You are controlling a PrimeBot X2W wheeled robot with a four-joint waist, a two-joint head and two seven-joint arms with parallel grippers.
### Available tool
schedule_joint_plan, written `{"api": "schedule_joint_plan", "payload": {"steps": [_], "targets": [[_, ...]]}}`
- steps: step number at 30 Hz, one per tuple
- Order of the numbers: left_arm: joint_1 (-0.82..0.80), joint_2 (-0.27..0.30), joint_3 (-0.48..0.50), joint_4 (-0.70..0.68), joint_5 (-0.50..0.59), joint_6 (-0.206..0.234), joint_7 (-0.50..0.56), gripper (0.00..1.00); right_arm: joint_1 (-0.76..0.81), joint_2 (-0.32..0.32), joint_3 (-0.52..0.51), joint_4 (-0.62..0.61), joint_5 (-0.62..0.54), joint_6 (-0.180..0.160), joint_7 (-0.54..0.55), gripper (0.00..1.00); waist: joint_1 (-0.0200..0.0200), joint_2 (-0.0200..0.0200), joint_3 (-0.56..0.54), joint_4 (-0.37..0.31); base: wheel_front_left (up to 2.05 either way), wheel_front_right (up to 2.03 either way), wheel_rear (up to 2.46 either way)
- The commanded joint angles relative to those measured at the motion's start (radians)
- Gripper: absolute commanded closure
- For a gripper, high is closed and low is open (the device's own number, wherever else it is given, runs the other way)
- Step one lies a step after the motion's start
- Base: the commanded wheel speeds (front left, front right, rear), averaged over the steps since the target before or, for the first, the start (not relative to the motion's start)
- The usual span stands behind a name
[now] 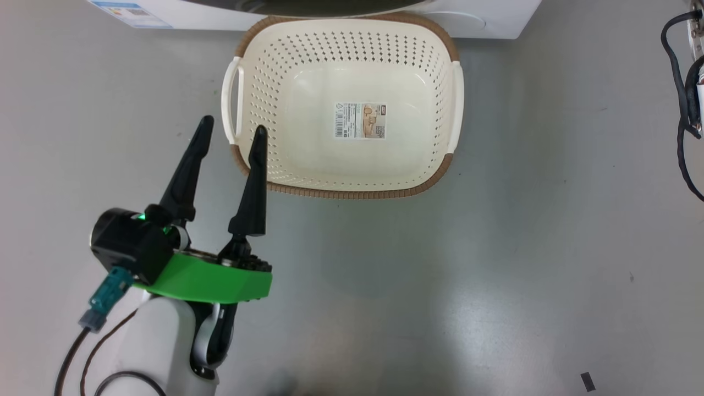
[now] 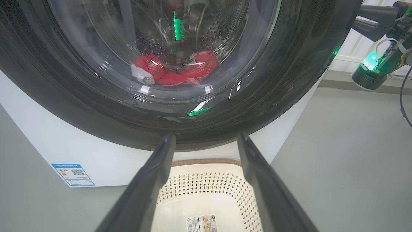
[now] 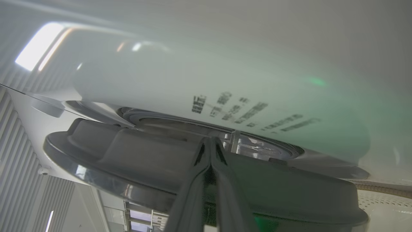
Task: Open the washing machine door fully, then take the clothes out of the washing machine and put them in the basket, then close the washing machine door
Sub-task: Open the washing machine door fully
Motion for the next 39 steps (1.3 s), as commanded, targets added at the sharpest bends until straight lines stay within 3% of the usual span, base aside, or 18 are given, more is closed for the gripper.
{"api": "schedule_joint_plan", "payload": {"steps": [1,39], "targets": [[-0.005,0.025,0.026,-0.025,-0.006,0.006,-0.008,0.00,-0.011,0.025,0.008,-0.020,-0.009,0.001,0.010,1.00,0.0000,0.0000,0.002,0.002,0.00,0.00,0.00],[0.035,0.025,0.083,0.025,-0.018,0.027,-0.008,0.00,0.154,0.066,0.114,-0.072,-0.058,0.001,0.191,1.00,0.0000,0.0000,-0.115,-0.039,0.00,0.00,0.00]]}}
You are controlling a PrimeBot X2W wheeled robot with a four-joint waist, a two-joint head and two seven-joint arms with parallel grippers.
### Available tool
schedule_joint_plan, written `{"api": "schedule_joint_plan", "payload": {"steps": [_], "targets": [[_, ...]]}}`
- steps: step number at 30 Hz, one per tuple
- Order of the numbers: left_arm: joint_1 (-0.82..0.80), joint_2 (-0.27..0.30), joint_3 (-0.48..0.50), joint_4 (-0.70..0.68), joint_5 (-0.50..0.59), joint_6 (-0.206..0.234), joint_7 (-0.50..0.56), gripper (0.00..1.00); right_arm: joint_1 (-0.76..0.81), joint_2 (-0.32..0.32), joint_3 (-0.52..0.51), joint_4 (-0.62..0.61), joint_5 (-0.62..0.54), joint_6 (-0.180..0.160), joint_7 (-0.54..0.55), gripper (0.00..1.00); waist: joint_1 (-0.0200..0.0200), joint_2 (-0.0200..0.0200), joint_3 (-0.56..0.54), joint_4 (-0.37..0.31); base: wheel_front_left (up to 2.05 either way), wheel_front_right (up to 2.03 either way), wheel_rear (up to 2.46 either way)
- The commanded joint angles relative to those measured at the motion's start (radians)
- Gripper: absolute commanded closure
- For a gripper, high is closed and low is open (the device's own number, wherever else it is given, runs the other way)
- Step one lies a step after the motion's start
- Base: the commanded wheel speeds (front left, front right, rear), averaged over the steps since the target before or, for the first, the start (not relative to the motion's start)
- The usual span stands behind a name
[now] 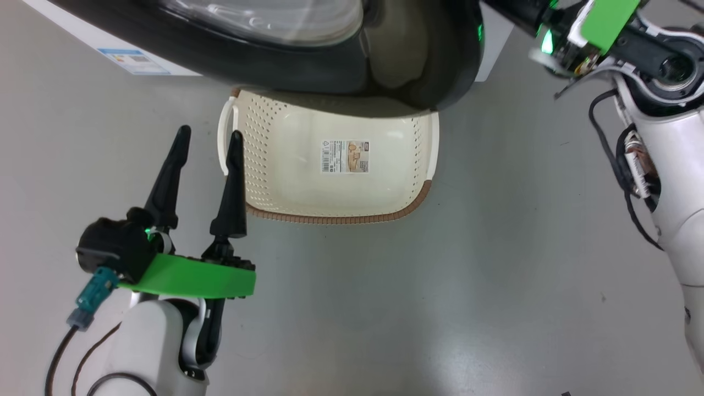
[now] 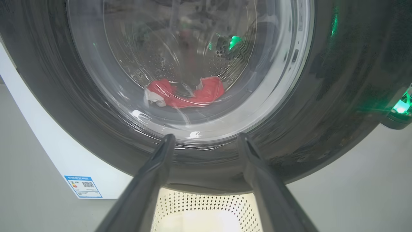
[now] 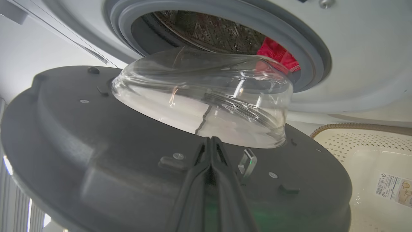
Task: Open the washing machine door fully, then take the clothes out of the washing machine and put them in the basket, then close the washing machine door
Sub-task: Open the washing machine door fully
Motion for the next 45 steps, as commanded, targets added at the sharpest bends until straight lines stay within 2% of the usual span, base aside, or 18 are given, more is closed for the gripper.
{"api": "schedule_joint_plan", "payload": {"steps": [1,5,10,11,12,19,26,31,36,40,45], "targets": [[0.025,0.026,0.036,-0.015,-0.007,0.009,-0.008,0.00,0.029,0.031,0.013,-0.024,0.003,0.008,0.014,1.00,0.0000,0.0000,-0.006,-0.002,0.00,0.00,0.00],[0.026,0.026,0.035,-0.011,-0.006,0.010,-0.008,0.00,0.035,0.034,0.012,-0.019,0.002,0.008,0.016,1.00,0.0000,0.0000,-0.009,-0.004,0.00,0.00,0.00],[0.027,0.026,0.040,-0.011,0.000,0.009,-0.008,0.00,0.029,0.043,-0.004,0.003,-0.033,0.008,-0.053,1.00,0.0000,0.0000,-0.005,-0.016,0.00,0.00,0.00],[0.026,0.026,0.042,-0.012,0.002,0.008,-0.008,0.00,0.028,0.043,-0.009,0.010,-0.046,0.008,-0.079,0.60,0.0000,0.0000,-0.004,-0.019,0.00,0.00,0.00],[0.025,0.026,0.044,-0.012,0.003,0.008,-0.008,0.00,0.027,0.044,-0.013,0.016,-0.059,0.008,-0.104,0.00,0.0000,0.0000,-0.003,-0.023,0.00,0.00,0.00],[0.020,0.026,0.065,-0.013,0.004,-0.002,-0.008,0.00,0.077,0.005,0.006,-0.038,-0.204,0.008,-0.305,0.00,0.0000,0.0000,-0.004,-0.049,0.00,0.00,0.00],[0.029,0.026,0.093,-0.014,0.028,-0.010,-0.008,0.00,0.181,-0.088,0.144,-0.111,-0.428,0.008,-0.556,0.00,0.0000,0.0000,-0.018,-0.086,0.00,0.00,0.00],[0.035,0.026,0.102,-0.007,0.033,-0.014,-0.008,0.00,0.223,-0.135,0.237,-0.065,-0.589,0.008,-0.744,0.00,0.0000,0.0000,-0.035,-0.100,0.00,0.00,0.00],[0.041,0.026,0.108,0.002,0.034,-0.018,-0.008,0.00,0.261,-0.147,0.272,0.016,-0.739,0.008,-0.916,0.00,0.0000,0.0000,-0.055,-0.107,0.00,0.00,0.00],[0.053,0.026,0.120,0.002,0.039,-0.020,-0.008,0.00,0.294,-0.112,0.216,0.057,-0.857,0.008,-0.960,0.00,0.0000,0.0000,-0.067,-0.122,0.00,0.00,0.00],[0.056,0.026,0.129,0.002,0.041,-0.023,-0.008,0.00,0.373,-0.036,0.025,-0.007,-1.026,0.008,-0.962,0.00,0.0000,0.0000,-0.070,-0.132,0.00,0.00,0.00]]}}
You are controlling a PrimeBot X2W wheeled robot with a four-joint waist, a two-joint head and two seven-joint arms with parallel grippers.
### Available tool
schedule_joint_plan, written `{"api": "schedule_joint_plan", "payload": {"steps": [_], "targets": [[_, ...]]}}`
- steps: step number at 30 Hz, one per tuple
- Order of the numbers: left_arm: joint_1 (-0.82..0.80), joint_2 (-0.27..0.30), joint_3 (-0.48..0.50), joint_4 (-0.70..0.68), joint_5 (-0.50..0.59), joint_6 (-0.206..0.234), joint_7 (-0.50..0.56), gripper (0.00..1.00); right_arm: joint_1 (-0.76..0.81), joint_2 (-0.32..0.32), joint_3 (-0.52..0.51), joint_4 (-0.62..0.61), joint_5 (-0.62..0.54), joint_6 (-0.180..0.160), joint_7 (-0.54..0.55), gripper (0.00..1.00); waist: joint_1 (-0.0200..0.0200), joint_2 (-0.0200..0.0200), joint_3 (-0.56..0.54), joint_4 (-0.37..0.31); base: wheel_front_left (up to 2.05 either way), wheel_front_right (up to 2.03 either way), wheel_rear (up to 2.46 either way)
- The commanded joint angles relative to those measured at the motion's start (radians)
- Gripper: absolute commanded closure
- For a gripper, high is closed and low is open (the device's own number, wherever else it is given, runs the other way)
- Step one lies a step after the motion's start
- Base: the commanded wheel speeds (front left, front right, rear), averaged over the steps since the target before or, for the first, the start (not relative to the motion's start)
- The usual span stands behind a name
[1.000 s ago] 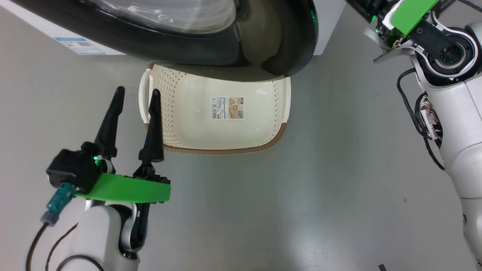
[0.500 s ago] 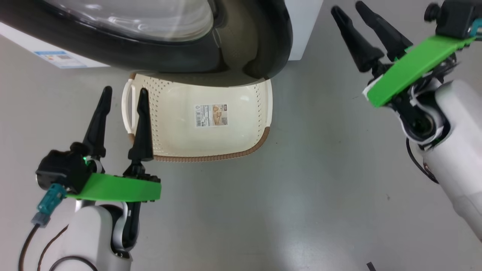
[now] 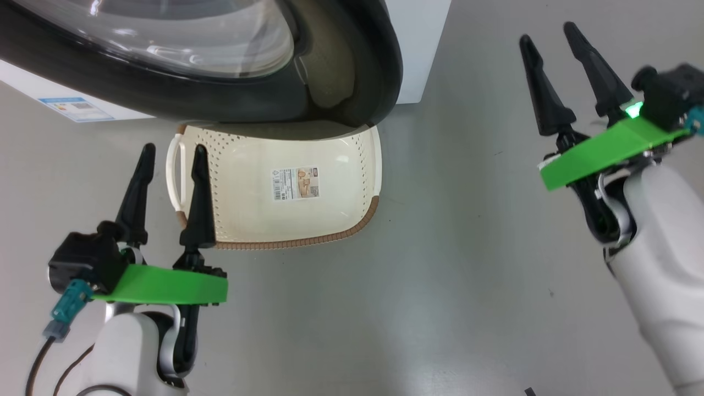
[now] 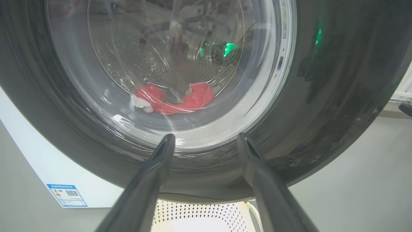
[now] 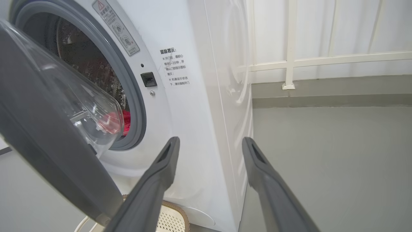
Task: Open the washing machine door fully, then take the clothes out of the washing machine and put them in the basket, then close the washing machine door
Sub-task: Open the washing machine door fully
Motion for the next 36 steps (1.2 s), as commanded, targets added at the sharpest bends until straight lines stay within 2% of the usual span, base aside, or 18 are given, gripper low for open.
{"api": "schedule_joint_plan", "payload": {"steps": [1,8,14,20,36], "targets": [[0.015,0.025,0.033,-0.022,0.010,-0.011,-0.008,0.00,0.062,0.030,-0.029,-0.046,-0.048,0.007,-0.006,0.00,0.0000,0.0000,-0.002,-0.002,0.00,0.00,0.00],[0.014,0.025,0.027,-0.021,0.006,-0.014,-0.008,0.00,0.201,0.123,-0.189,-0.210,-0.302,0.007,-0.006,0.00,0.0000,0.0000,-0.012,-0.006,0.00,0.00,0.00],[0.019,0.025,0.019,-0.013,0.005,-0.016,-0.008,0.00,0.318,0.190,-0.277,-0.333,-0.404,0.007,-0.006,0.00,0.0000,0.0000,-0.025,-0.004,0.00,0.00,0.00],[0.027,0.025,0.014,-0.019,0.010,-0.017,-0.008,0.00,0.397,0.207,-0.325,-0.382,-0.397,0.007,-0.006,0.00,0.0000,0.0000,-0.036,-0.001,0.00,0.00,0.00],[0.027,0.025,0.017,-0.015,0.020,-0.019,-0.008,0.00,0.431,0.208,-0.277,-0.390,-0.393,0.007,-0.006,0.00,0.0000,0.0000,-0.031,-0.007,0.00,0.00,0.00]]}}
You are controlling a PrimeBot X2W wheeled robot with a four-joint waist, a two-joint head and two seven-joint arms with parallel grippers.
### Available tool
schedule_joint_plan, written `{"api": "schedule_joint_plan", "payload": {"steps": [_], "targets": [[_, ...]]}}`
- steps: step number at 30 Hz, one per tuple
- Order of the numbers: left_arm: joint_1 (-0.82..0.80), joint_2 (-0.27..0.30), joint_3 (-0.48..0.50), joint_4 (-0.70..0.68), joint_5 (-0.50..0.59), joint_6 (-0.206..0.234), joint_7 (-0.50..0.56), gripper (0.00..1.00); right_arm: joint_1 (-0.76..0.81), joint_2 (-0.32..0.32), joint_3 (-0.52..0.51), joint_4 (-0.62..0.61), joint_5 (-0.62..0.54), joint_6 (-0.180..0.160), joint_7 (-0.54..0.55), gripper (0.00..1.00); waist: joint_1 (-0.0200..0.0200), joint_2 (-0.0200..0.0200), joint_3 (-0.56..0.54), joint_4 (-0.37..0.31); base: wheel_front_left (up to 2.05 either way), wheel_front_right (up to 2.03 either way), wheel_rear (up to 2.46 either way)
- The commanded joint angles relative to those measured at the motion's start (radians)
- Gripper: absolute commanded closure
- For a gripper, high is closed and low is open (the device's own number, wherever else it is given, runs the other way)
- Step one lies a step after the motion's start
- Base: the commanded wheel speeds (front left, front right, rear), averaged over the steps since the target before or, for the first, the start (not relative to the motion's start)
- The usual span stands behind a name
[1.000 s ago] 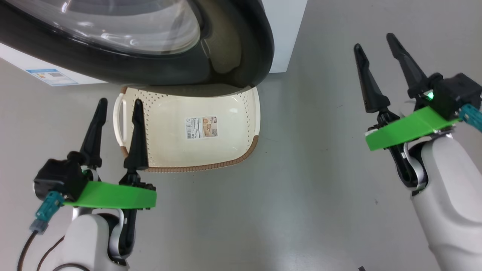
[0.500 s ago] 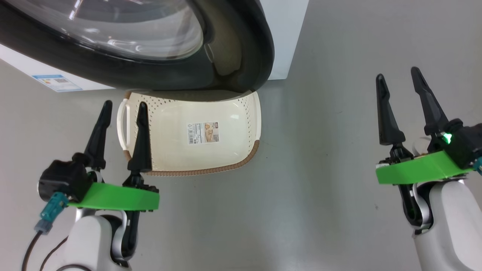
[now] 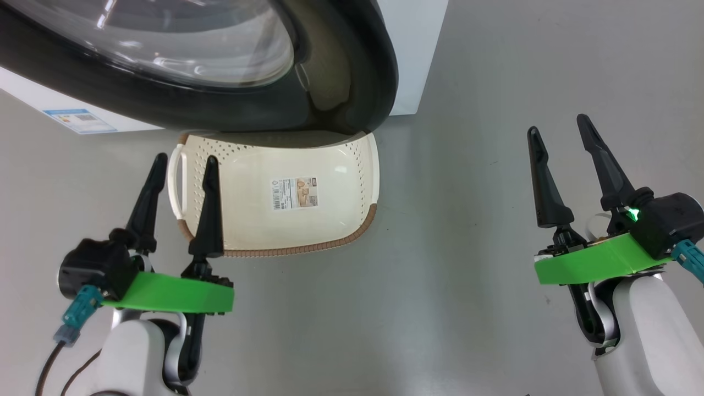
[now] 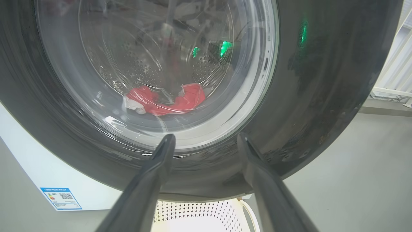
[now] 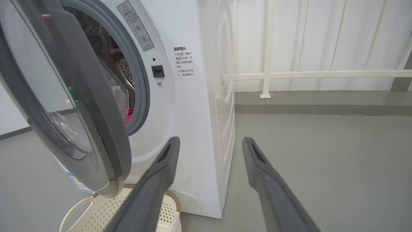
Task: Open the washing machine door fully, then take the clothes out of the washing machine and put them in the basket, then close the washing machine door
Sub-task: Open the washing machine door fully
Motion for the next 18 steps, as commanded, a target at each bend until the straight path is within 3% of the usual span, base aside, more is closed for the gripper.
{"api": "schedule_joint_plan", "payload": {"steps": [1,18], "targets": [[0.008,0.025,0.032,-0.022,0.011,-0.003,-0.008,0.00,0.005,0.006,0.024,-0.026,-0.008,0.006,-0.006,0.00,0.0000,0.0000,0.003,-0.002,0.00,0.00,0.00],[0.001,0.025,0.036,-0.017,0.023,0.000,-0.008,0.00,-0.022,0.006,0.019,-0.011,0.009,0.006,-0.006,0.00,0.0000,0.0000,0.010,-0.002,0.00,0.00,0.00]]}}
